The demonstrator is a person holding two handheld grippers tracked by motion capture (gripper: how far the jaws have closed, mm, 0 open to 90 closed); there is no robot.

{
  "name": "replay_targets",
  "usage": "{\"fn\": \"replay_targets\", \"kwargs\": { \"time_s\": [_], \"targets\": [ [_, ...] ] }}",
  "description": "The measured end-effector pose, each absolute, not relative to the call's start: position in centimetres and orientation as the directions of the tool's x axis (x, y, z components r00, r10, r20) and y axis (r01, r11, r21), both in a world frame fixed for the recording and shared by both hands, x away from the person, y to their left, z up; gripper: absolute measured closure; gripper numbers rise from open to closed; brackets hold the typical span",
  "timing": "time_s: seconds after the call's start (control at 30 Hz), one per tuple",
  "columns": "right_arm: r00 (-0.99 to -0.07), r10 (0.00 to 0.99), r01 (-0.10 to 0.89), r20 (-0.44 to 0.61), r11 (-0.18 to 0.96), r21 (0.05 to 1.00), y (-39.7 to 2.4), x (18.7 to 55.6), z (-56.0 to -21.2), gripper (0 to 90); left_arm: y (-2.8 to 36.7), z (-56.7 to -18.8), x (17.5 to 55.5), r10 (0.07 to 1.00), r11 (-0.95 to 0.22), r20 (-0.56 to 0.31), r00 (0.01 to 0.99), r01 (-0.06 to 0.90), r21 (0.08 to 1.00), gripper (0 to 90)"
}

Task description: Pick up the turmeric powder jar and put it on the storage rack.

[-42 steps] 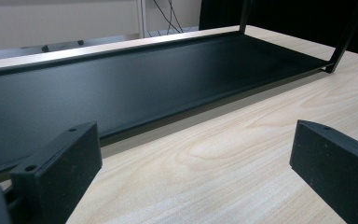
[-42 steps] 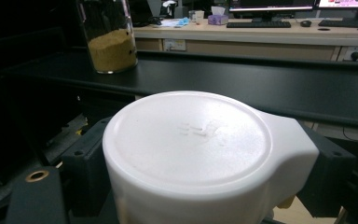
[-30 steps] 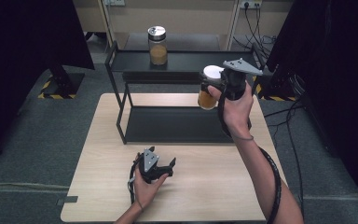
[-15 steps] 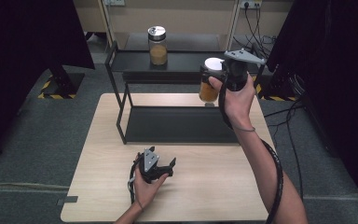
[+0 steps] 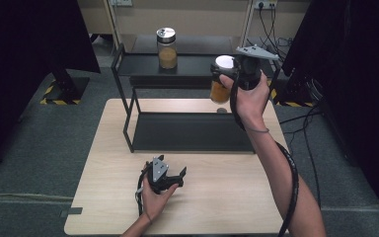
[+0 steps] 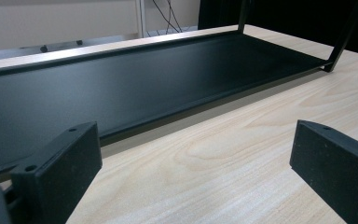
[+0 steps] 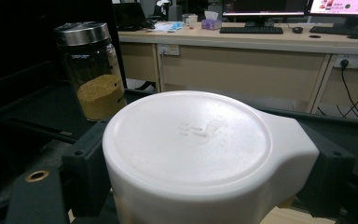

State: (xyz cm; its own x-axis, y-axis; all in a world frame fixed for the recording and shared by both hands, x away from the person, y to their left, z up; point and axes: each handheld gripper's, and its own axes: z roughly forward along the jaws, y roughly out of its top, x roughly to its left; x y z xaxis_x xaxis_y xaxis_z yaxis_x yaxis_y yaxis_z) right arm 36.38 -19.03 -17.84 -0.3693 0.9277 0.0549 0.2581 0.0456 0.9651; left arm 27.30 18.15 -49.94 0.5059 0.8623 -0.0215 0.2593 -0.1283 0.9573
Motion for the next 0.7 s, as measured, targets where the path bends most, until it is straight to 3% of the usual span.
{"fn": "replay_targets", "kwargs": {
  "time_s": [0.7],
  "targets": [
    [-0.361,0.932,0.249,0.043,0.052,0.967,-18.9,37.3,-15.8,20.0,18.2,-49.9,27.3,0.861,-0.132,-0.021,0.509,0.262,0.956,1.3]
  ]
}}
